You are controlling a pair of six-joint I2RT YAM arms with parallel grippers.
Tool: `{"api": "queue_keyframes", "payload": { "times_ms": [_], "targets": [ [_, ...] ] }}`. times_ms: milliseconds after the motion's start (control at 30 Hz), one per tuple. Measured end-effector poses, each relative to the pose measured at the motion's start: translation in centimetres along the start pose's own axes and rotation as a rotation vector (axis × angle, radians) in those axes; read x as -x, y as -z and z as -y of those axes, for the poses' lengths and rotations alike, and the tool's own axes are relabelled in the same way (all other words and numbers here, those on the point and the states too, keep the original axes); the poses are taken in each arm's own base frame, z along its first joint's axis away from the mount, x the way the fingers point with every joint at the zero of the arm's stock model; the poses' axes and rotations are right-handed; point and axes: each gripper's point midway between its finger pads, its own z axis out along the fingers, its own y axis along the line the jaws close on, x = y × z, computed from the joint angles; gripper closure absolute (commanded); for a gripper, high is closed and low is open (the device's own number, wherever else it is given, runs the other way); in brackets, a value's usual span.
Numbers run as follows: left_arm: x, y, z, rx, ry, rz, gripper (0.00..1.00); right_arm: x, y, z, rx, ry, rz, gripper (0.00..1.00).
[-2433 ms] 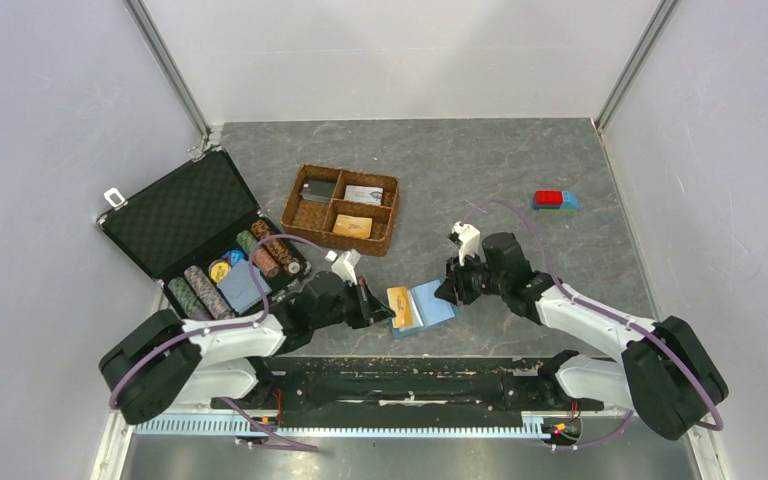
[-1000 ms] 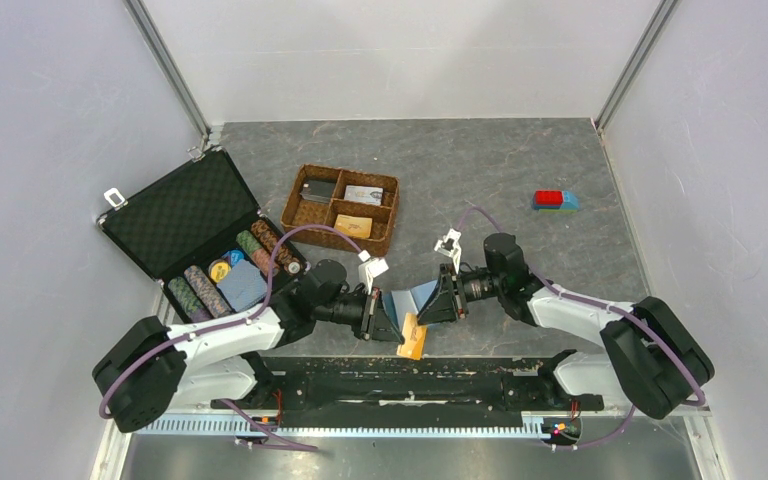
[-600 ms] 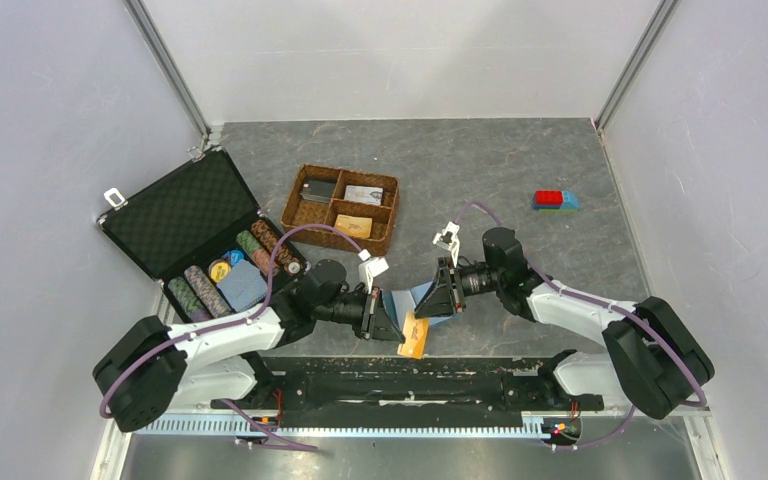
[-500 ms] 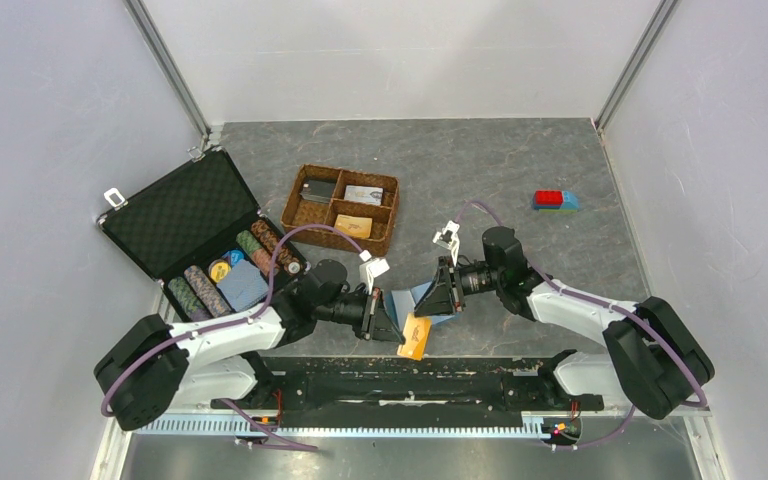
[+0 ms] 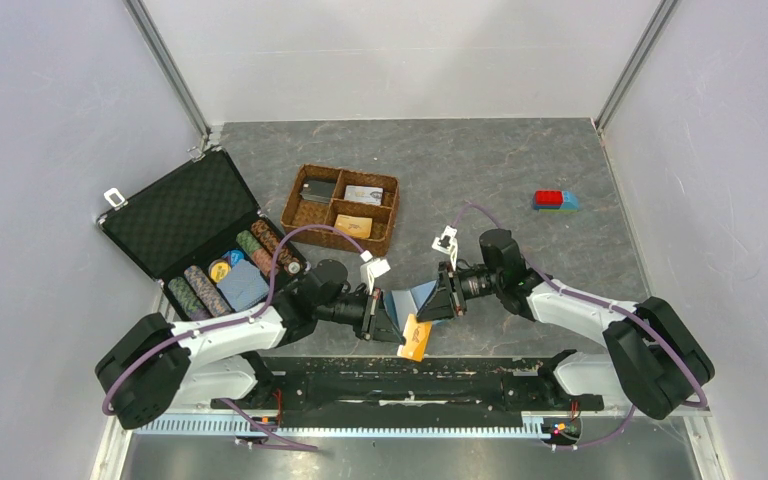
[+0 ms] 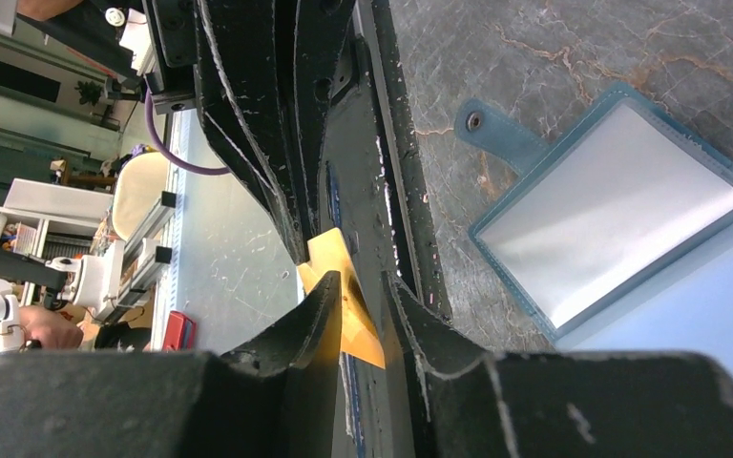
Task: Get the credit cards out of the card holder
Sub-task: Place the credit card in the storage box.
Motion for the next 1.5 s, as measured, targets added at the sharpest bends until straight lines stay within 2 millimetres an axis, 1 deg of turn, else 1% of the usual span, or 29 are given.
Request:
{"api": "queue_keyframes", "payload": {
  "times_ms": [67,167,233,300,367,433,467,533,567,667,767,867,933,1033,1100,1167,1300,1400,1467,1500],
  "targets": [
    [0.1,0.0,0.0,-0.002,-0.002,0.002,0.98,-0.1,0.0,0.0,0.0,0.0,-0.004,0.84],
    [0.1,-0.1,0.0,-0.003,-0.003,0.002,0.98,-0.2,-0.1,0.0,0.002,0.006,-0.009,1.0],
    [0.0,-0.1,-0.2,0.005,0.002,0.002,0.94,-0.2,0.0,-0.2,0.007,0.009,-0.009,1.0],
    [0.1,0.0,-0.5,0.022,0.012,0.007,0.84,-0.1,0.0,-0.4,0.013,0.015,-0.006,1.0],
    [0.4,0.2,-0.9,0.046,0.018,0.025,0.76,0.1,0.1,-0.5,0.012,0.018,0.001,1.0],
    [1.0,0.7,-1.6,0.098,0.029,0.064,0.61,0.3,0.1,-0.6,0.006,0.018,0.008,1.0],
    [1.3,0.9,-1.7,0.11,0.026,0.075,0.5,0.4,0.1,-0.6,0.002,0.016,0.011,1.0],
    [2.4,1.7,-1.8,0.167,0.01,0.121,0.34,0.6,0.1,-0.5,-0.012,0.014,0.021,1.0],
    [3.2,2.2,-1.8,0.199,-0.003,0.15,0.29,0.8,0.1,-0.4,-0.022,0.01,0.031,1.0],
    [6.2,4.3,-0.8,0.296,-0.061,0.263,0.22,2.0,0.1,-0.2,-0.058,-0.001,0.078,1.0],
    [9.1,7.1,0.4,0.39,-0.12,0.393,0.18,3.9,0.0,0.1,-0.092,-0.028,0.162,1.0],
    [10.8,9.8,1.0,0.469,-0.15,0.505,0.17,5.8,0.1,0.3,-0.122,-0.075,0.251,1.0],
    [11.2,11.3,1.2,0.5,-0.155,0.561,0.16,7.3,0.2,0.4,-0.136,-0.103,0.32,1.0],
    [11.1,12.2,1.5,0.509,-0.157,0.589,0.14,9.4,0.6,0.4,-0.151,-0.146,0.429,1.0],
    [11.1,12.4,1.9,0.491,-0.157,0.601,0.13,10.5,0.9,0.2,-0.147,-0.174,0.488,1.0],
    [11.0,12.1,2.2,0.458,-0.158,0.61,0.12,11.3,1.3,-0.1,-0.131,-0.206,0.55,1.0],
    [10.2,10.6,2.1,0.372,-0.131,0.593,0.13,11.8,2.2,-1.1,-0.083,-0.26,0.643,1.0],
    [9.7,9.1,1.9,0.301,-0.1,0.576,0.15,12.1,2.8,-2.0,-0.052,-0.275,0.687,1.0],
    [9.5,8.2,1.8,0.259,-0.08,0.569,0.21,12.3,3.0,-2.6,-0.036,-0.274,0.704,1.0],
    [9.5,7.9,1.9,0.239,-0.072,0.565,0.28,12.4,3.1,-3.0,-0.026,-0.272,0.712,1.0]
  ]
}}
